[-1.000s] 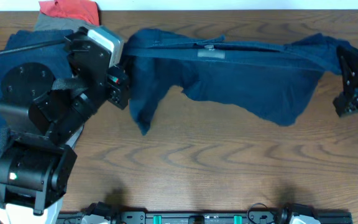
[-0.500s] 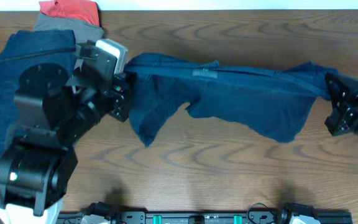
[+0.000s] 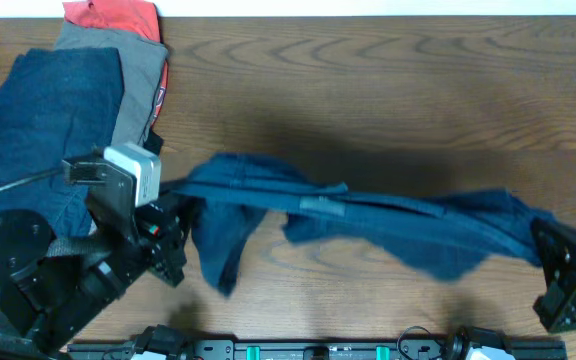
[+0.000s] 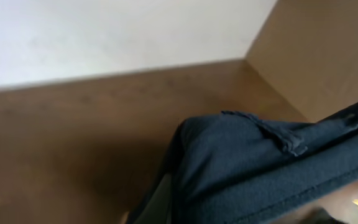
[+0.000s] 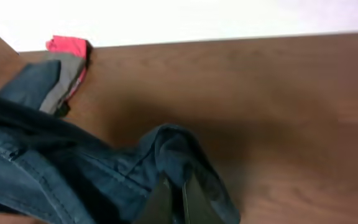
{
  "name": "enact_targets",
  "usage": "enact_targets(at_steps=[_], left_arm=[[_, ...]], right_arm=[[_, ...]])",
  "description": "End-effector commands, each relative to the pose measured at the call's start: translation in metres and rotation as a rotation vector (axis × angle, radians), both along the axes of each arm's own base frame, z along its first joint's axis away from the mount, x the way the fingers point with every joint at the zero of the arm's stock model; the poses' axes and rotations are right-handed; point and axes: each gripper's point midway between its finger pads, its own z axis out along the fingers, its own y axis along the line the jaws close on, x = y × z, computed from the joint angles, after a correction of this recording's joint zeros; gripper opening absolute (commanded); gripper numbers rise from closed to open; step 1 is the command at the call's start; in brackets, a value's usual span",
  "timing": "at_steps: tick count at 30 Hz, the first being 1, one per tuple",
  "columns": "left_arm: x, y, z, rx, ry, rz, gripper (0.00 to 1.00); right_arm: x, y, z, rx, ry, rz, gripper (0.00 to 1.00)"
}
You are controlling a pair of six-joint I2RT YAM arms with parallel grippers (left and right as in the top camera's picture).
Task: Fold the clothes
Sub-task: 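Stretch the shorts waistband between both grippers, pulling apart left and right, then lay the stretched shorts flat on the table center and release both grippers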
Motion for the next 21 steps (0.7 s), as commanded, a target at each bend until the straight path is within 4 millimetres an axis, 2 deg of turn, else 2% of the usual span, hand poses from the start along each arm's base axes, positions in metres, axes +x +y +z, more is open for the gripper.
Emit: enact_targets(at_steps=[1,4,7,9,13,17,21], left_arm=[[0.004,0.019,-0.001,-0.023,0.048,0.134,0.06],[0.012,0.027,-0.019,0.022,0.118,0.189,0.06],[0.03,0.036,-0.043,0.091,0.217,0.246,0.06],[0.044,0.034,-0.059,0.131,0.275,0.237,0.06],[0.082,0.027,-0.094,0.21,0.395,0.207,0.06],[0.13,0.021,-0.134,0.273,0.484,0.191,0.06],[0.183,0.011,-0.17,0.31,0.495,0.162,0.06]], right_arm=[[0.003,-0.047,-0.007,-0.13,0.046,-0.24,0.01],[0.013,-0.051,-0.012,-0.133,0.079,-0.246,0.01],[0.038,-0.057,-0.023,-0.127,0.162,-0.24,0.01],[0.056,-0.061,-0.033,-0.121,0.226,-0.235,0.01],[0.099,-0.07,-0.063,-0.127,0.373,-0.203,0.01],[0.146,-0.078,-0.097,-0.122,0.497,-0.169,0.0],[0.197,-0.085,-0.134,-0.115,0.57,-0.128,0.01]])
